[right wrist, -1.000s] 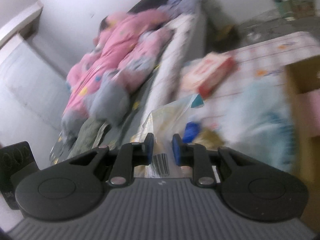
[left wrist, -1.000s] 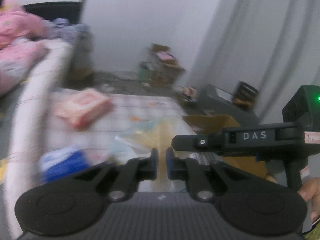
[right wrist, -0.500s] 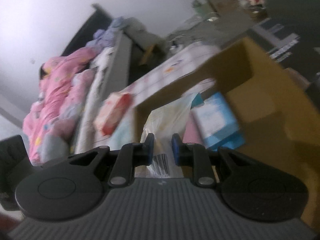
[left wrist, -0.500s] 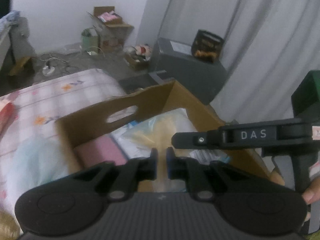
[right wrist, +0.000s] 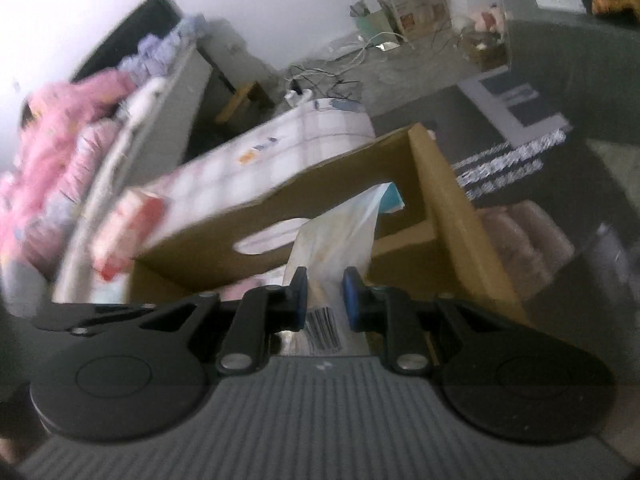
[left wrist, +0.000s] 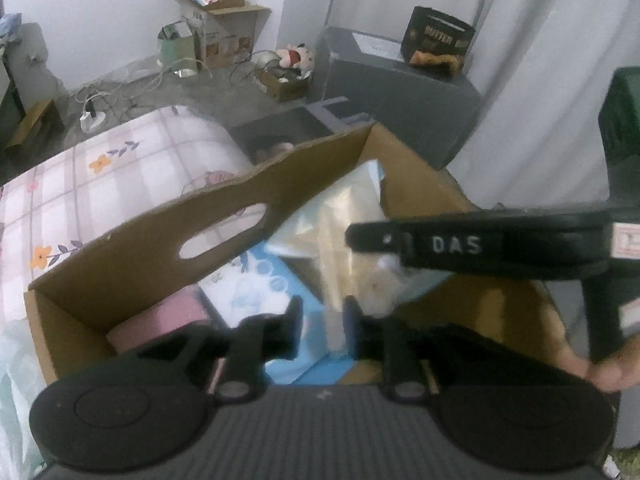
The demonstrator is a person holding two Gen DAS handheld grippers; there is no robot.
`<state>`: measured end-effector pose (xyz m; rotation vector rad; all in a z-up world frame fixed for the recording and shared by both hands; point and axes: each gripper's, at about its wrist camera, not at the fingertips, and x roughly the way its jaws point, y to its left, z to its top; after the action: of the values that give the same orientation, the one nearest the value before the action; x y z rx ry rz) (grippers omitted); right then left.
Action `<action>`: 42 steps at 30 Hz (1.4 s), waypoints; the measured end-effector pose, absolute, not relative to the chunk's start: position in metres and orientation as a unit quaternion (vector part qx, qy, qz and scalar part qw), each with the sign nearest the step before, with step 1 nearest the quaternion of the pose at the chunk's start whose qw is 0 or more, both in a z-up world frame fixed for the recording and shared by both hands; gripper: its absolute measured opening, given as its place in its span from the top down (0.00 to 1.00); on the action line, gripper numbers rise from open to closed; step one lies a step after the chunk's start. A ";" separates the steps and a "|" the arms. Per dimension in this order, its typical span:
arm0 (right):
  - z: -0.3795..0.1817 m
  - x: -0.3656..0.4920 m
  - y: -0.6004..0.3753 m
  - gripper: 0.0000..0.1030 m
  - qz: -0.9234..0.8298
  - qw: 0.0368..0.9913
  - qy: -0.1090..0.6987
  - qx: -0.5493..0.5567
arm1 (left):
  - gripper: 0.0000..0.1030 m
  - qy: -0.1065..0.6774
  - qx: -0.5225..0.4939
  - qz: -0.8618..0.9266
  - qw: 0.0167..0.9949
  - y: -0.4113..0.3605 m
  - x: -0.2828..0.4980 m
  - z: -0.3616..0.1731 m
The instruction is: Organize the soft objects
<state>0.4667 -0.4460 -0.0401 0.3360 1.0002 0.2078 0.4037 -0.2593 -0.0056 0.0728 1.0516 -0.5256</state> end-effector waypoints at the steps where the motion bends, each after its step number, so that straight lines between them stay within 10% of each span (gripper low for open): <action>1: -0.043 0.471 -0.445 0.81 0.093 0.862 0.476 0.145 | 0.78 0.497 0.035 -0.247 0.831 -0.258 0.404 -0.007; 9: -0.050 0.473 -0.442 0.82 0.085 0.874 0.466 0.111 | 0.76 0.489 0.035 -0.236 0.839 -0.247 0.401 0.005; 32: -0.060 0.460 -0.422 0.80 0.050 0.858 0.482 0.172 | 0.25 0.419 0.009 -0.156 0.895 -0.074 0.319 0.102; 42: -0.041 0.452 -0.408 0.80 -0.018 0.900 0.414 0.134 | 0.21 0.407 -0.025 -0.121 0.905 -0.005 0.262 0.086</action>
<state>0.4524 -0.4081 -0.0406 0.2764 0.8561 -0.0371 0.2623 -0.0051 0.0862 -0.0526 0.8405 -0.2503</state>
